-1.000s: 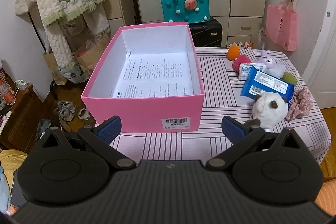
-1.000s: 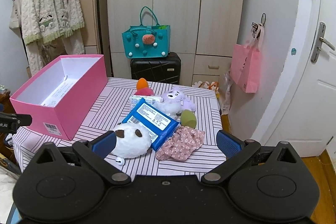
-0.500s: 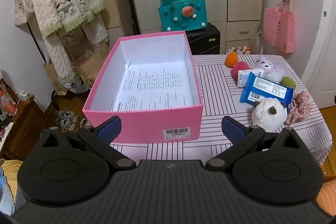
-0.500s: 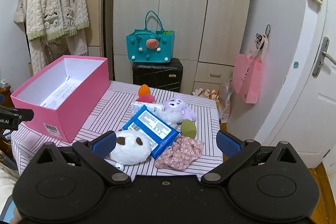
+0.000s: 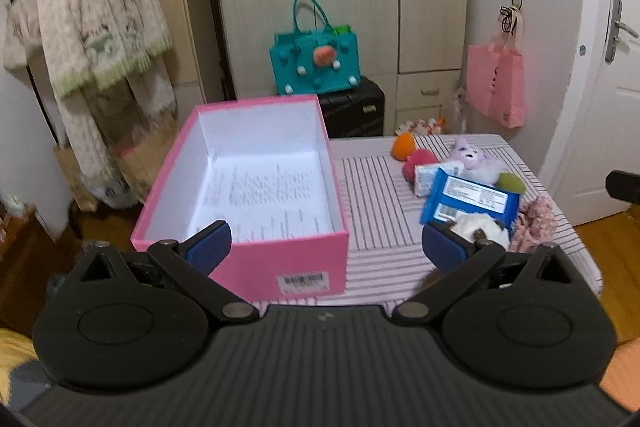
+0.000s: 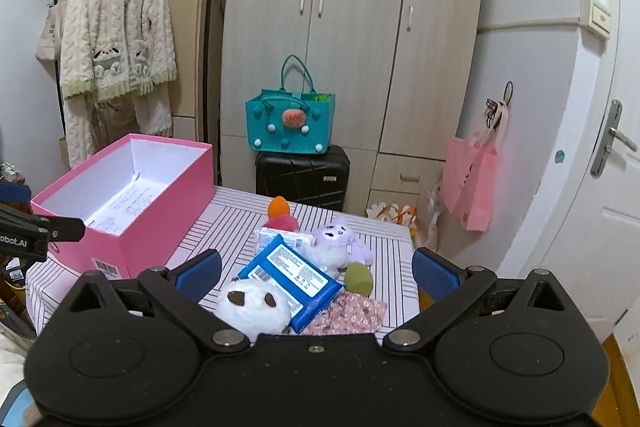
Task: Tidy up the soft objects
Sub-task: 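Move the left gripper toward the white plush toy with brown ears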
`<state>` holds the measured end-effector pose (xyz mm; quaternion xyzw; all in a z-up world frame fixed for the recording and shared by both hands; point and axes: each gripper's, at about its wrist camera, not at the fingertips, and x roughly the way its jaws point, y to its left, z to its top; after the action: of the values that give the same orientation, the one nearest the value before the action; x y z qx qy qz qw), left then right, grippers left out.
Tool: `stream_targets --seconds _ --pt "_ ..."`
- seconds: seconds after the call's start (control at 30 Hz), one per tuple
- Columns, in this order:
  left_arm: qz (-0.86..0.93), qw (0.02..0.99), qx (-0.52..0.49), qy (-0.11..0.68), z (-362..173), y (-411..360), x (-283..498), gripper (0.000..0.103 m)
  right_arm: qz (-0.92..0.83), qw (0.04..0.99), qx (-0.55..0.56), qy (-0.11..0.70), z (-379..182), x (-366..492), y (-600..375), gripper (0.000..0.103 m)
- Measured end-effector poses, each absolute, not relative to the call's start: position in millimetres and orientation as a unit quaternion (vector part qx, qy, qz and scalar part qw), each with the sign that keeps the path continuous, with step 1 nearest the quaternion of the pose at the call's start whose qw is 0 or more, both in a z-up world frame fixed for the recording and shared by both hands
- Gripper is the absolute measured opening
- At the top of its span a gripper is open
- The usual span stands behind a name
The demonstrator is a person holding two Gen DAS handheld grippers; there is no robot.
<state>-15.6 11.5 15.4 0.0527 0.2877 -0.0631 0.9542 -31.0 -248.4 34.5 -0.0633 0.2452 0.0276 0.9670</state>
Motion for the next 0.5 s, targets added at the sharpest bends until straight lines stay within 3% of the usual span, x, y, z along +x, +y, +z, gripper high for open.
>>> stream_targets --seconds 0.5 --pt "-0.069 0.961 0.080 0.254 6 0 -5 0.103 0.047 0.970 -0.070 0.227 23 -28 -254 0.103"
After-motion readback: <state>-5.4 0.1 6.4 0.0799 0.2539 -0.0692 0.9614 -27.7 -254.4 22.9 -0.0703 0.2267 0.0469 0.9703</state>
